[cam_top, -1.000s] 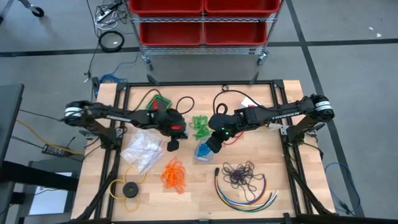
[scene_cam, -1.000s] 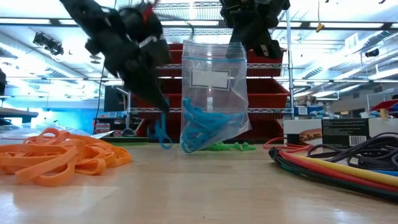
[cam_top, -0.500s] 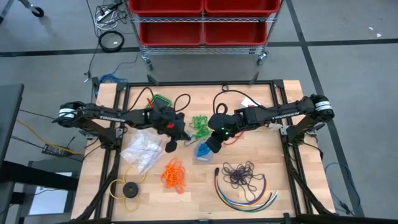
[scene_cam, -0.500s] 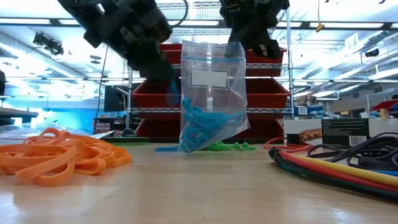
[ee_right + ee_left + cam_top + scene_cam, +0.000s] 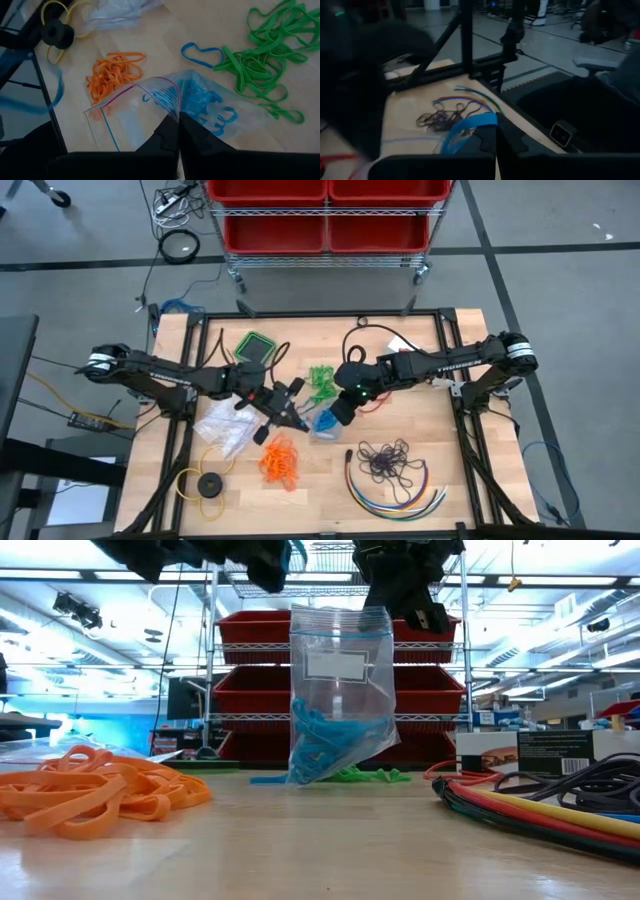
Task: Sort rubber bands
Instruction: Put the blue rubber band into the transparent zip bag
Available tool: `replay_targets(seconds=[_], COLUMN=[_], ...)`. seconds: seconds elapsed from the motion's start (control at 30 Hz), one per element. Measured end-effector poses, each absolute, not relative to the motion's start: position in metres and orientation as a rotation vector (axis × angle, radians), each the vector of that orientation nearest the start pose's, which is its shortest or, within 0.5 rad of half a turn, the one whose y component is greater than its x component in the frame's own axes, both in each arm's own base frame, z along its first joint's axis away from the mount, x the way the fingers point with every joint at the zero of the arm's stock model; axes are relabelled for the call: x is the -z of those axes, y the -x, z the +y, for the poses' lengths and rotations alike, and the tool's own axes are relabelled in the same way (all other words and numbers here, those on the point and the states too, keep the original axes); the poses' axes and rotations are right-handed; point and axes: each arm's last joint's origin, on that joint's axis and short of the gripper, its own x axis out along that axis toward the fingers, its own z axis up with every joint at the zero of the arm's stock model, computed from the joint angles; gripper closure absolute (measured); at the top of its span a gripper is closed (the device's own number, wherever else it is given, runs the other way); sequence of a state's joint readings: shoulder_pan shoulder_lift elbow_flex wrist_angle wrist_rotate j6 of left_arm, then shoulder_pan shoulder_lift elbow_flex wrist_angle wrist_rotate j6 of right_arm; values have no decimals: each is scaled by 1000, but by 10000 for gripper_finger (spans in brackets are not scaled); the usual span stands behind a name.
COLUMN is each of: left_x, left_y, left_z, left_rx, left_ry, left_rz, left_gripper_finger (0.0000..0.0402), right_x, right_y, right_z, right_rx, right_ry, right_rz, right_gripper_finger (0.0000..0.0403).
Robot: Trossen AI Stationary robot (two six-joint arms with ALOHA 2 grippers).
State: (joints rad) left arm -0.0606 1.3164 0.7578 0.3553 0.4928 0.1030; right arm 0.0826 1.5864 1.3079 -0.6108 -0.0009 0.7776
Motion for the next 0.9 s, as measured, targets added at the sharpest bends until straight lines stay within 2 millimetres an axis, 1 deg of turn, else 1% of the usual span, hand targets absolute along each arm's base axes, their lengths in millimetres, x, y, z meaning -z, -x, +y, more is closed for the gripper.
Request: replay_targets(seconds=[0.13,0.23,0.37,0.47,0.53,0.6,0.73,0.9], left_x=[-259,-257,-256,-253,-251,-255,-259,-255], left_y=[-285,-291,-306,-318,-323,-328,-332,-330], left_z=[-32,-33,-35,-34,-32,-32,-35,-34], left_rx=[540,534,517,446,402,399,397,392], left_ry=[-63,-60,-78,-115,-140,-161,-181,-202], left_rz=[172,197,269,369,434,442,438,480], left_gripper_finger=[401,401,401,401,398,391,382,366], right_x=[-284,-285,-285,-285,-285,-284,-280,-276], right_y=[-337,-338,-339,-339,-339,-339,-338,-338], right_z=[28,27,24,23,23,23,23,23], right_rx=[264,262,268,272,271,271,276,272], right_ry=[-692,-696,-700,-705,-705,-705,-703,-705], right_rz=[853,841,833,832,832,833,844,836], right_gripper_finger=[403,403,403,403,403,403,403,403])
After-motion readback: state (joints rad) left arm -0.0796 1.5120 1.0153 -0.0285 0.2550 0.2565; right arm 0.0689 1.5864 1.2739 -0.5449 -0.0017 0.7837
